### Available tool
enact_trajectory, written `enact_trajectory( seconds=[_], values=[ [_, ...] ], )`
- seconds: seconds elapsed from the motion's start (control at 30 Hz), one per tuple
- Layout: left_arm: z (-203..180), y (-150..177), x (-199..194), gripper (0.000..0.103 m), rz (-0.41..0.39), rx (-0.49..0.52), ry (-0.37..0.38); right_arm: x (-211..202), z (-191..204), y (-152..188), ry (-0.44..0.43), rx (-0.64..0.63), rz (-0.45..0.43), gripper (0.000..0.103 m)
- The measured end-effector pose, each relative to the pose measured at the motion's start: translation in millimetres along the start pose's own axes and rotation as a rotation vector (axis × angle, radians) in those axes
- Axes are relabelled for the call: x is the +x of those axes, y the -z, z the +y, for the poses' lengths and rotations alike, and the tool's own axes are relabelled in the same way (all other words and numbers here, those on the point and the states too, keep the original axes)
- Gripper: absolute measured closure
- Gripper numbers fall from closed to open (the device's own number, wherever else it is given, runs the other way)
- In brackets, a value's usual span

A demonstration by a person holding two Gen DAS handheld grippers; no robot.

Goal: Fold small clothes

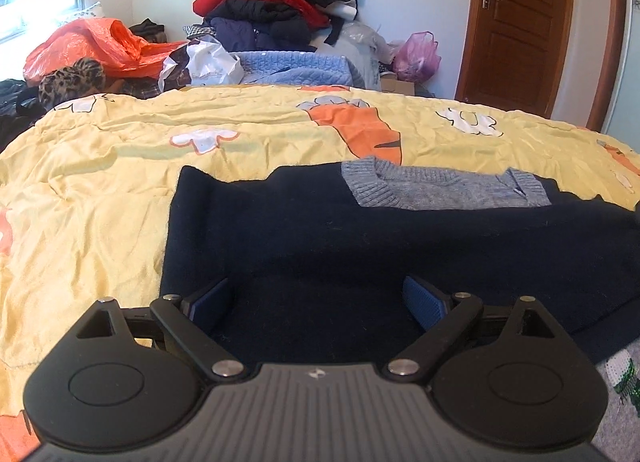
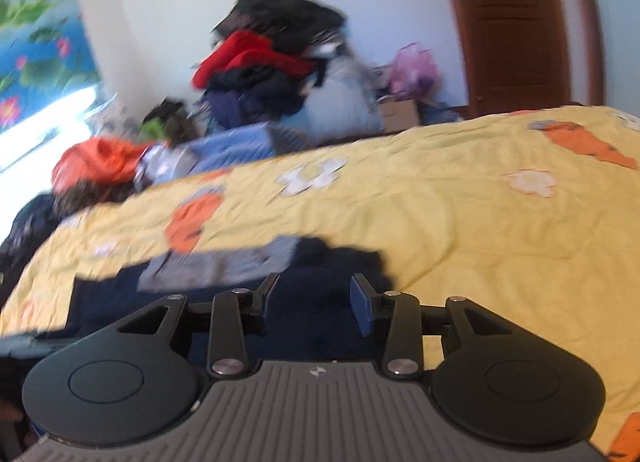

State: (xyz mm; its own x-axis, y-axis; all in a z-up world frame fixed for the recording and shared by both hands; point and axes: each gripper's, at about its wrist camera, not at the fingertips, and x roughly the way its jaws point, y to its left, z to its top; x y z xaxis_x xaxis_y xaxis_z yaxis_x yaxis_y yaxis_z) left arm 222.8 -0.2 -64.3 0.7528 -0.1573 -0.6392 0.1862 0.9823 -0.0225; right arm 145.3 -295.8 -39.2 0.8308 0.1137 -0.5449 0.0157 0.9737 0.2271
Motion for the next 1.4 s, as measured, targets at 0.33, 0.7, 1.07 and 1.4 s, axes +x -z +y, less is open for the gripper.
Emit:
enact_trajectory(
  seconds=[0.33, 0.7, 1.07, 1.4],
  values=[
    [8, -16, -3, 0.003, 0.009, 0.031, -0.063, 19, 30, 21, 0.068, -0.123, 0.042, 0.054],
    [-16, 26, -51, 0.002, -0.045, 0.038, -0.004, -28, 33, 61, 0.126, -0.116, 0.023, 0.041],
    [-20, 63, -72, 0.002, 0.033, 0.035, -0.002, -41, 43, 93, 0.161, -0.121, 0.059, 0.017],
    [-20, 67, -71, 0.0, 0.015, 0.03, -0.004, -59, 47, 107, 0.164, -0.111, 0.073, 0.012]
  ],
)
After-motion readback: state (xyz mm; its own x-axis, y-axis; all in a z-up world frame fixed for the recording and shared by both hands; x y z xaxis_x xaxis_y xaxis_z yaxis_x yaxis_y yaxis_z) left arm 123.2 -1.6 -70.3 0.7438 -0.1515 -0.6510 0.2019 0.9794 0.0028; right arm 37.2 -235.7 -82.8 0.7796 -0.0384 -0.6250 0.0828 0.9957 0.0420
